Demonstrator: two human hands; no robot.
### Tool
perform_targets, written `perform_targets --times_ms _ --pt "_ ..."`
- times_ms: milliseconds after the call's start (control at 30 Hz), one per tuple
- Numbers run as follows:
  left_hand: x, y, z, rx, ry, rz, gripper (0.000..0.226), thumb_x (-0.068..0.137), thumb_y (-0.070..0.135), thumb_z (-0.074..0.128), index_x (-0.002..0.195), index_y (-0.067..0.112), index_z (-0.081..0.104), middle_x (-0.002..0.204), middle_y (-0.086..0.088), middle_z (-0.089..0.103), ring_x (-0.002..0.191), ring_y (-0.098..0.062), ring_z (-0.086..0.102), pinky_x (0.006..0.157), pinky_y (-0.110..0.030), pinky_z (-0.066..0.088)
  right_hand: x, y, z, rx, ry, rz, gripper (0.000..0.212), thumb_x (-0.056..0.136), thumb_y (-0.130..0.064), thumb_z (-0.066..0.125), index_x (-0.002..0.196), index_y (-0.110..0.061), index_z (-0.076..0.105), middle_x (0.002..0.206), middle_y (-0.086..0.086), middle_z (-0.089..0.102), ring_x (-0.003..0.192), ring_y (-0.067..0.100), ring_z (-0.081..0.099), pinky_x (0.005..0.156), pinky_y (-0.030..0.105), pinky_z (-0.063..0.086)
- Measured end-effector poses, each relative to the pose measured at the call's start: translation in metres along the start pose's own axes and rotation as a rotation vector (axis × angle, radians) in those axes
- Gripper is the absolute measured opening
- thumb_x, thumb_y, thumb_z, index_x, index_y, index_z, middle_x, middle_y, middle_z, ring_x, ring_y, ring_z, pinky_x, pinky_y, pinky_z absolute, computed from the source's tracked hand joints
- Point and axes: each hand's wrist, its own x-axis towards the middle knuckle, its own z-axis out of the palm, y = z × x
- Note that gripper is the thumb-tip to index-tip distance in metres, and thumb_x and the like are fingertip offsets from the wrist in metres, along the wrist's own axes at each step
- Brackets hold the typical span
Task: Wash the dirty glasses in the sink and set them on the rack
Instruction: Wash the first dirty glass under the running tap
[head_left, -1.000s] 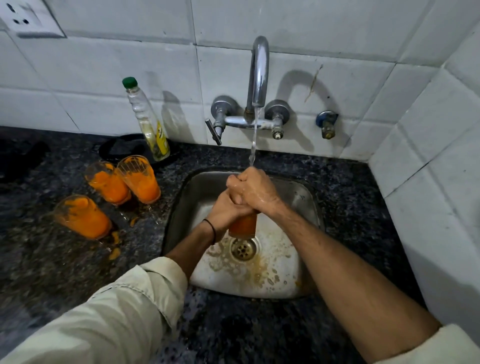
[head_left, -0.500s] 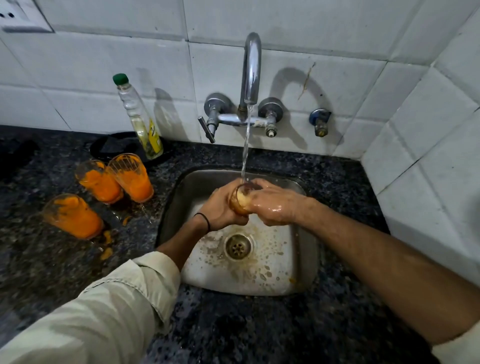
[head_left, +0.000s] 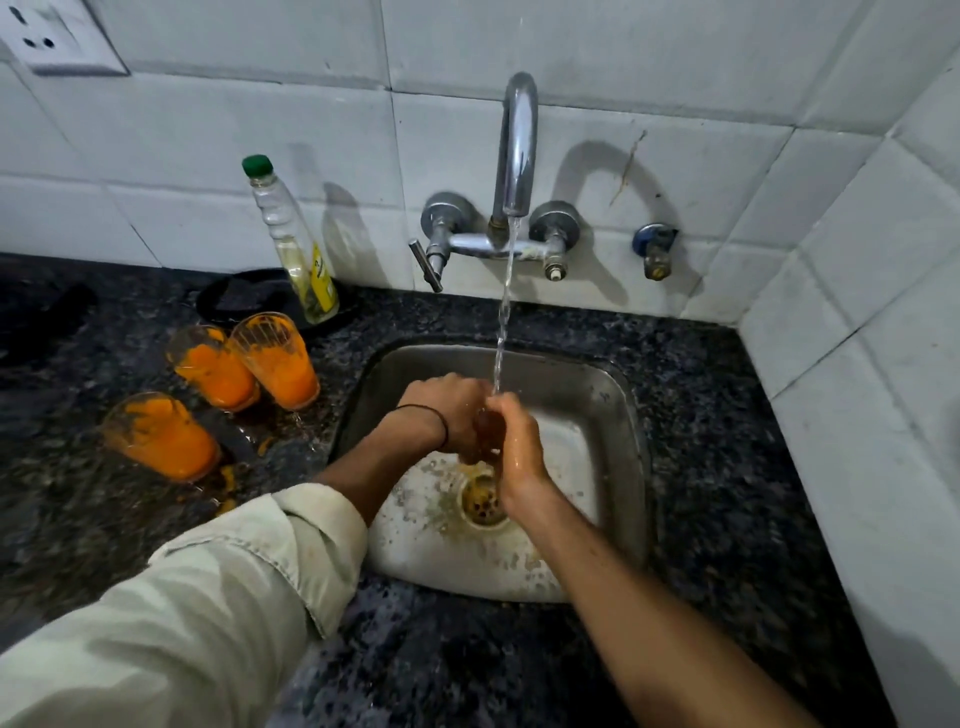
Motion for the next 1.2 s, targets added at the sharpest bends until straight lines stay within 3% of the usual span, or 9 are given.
perform_targets --times_ms 133,233,367,467,600,767,867,1033,1200 --pt "0.006 0.015 0.004 0.280 -0.209 -0.080 0.071 0.061 0.034 0.088 0.124 0.020 0.058 0.117 -0.004 0.065 0.108 -0.026 0.064 0.093 -0.044 0.052 0.020 0.008 0.016 0.041 0.090 0.308 0.046 0.095 -0.048 0.048 0.106 -0.008 0.067 0.106 0.022 0.071 0.089 0.032 0.070 0.064 0.036 0.056" --pt "0.009 0.010 0.017 0.172 -0.271 -0.109 0.066 0.057 0.044 0.087 0.114 0.021 0.062 0.107 0.002 0.068 0.099 -0.021 0.066 0.084 -0.035 0.052 0.028 0.007 0.015 -0.054 0.068 0.343 0.045 0.098 -0.043 0.053 0.117 -0.004 0.063 0.108 0.022 0.069 0.092 0.034 0.069 0.069 0.040 0.059" --pt "0.005 -0.015 0.036 -0.440 -0.310 0.037 0.051 0.072 0.035 0.081 0.117 0.019 0.062 0.110 -0.003 0.068 0.102 -0.021 0.065 0.087 -0.032 0.053 0.031 0.002 0.006 -0.556 0.129 0.092 0.038 0.093 -0.044 0.059 0.099 -0.009 0.072 0.094 0.011 0.074 0.085 0.029 0.069 0.079 0.039 0.058" --pt "-0.013 -0.028 0.046 -1.093 -0.319 0.030 0.052 0.063 0.032 0.081 0.110 0.018 0.064 0.107 -0.011 0.070 0.100 -0.023 0.066 0.081 -0.037 0.055 0.022 -0.018 -0.004 -0.874 -0.031 -0.175 0.043 0.097 -0.040 0.054 0.066 -0.013 0.067 0.062 0.001 0.066 0.057 0.020 0.063 0.058 0.027 0.049" --pt "-0.022 -0.012 0.047 -1.486 -0.184 0.020 0.026 0.072 0.007 0.079 0.095 0.013 0.068 0.086 -0.003 0.074 0.087 -0.019 0.070 0.071 -0.021 0.055 0.013 -0.050 -0.002 -1.073 -0.182 -0.432 0.048 0.096 -0.035 0.056 0.054 -0.014 0.061 0.049 -0.002 0.057 0.047 0.015 0.054 0.052 0.027 0.042" --pt "-0.007 0.033 0.047 -0.985 0.482 -0.244 0.020 0.094 0.025 0.061 0.111 0.015 0.056 0.091 -0.002 0.066 0.084 -0.022 0.062 0.065 -0.031 0.048 0.005 -0.054 0.014 -1.318 0.119 -0.551 0.047 0.104 -0.044 0.039 0.068 -0.018 0.057 0.063 -0.003 0.052 0.062 0.019 0.052 0.071 0.033 0.044" --pt "-0.005 0.037 0.052 -1.204 0.456 -0.251 0.037 0.087 0.018 0.070 0.121 0.010 0.059 0.110 -0.008 0.069 0.104 -0.026 0.066 0.084 -0.037 0.055 0.004 -0.065 0.012 -1.510 0.015 -0.613 0.048 0.104 -0.045 0.038 0.076 -0.013 0.062 0.070 0.006 0.054 0.069 0.026 0.051 0.071 0.034 0.040" --pt "-0.013 0.011 0.045 -1.642 0.043 0.078 0.041 0.071 0.007 0.077 0.108 0.017 0.064 0.106 -0.012 0.071 0.099 -0.029 0.069 0.087 -0.038 0.058 0.002 -0.095 -0.004 -1.478 -0.401 -0.551 0.045 0.100 -0.044 0.048 0.062 -0.023 0.060 0.062 -0.002 0.056 0.058 0.009 0.053 0.061 0.031 0.045" --pt "-0.006 0.031 0.034 -1.117 0.466 -0.314 0.029 0.082 0.032 0.071 0.105 0.017 0.062 0.088 -0.002 0.070 0.082 -0.022 0.068 0.068 -0.039 0.058 0.004 -0.086 0.015 -1.532 -0.113 -0.595 0.048 0.103 -0.047 0.037 0.079 -0.014 0.063 0.077 0.005 0.059 0.072 0.021 0.058 0.073 0.037 0.048"
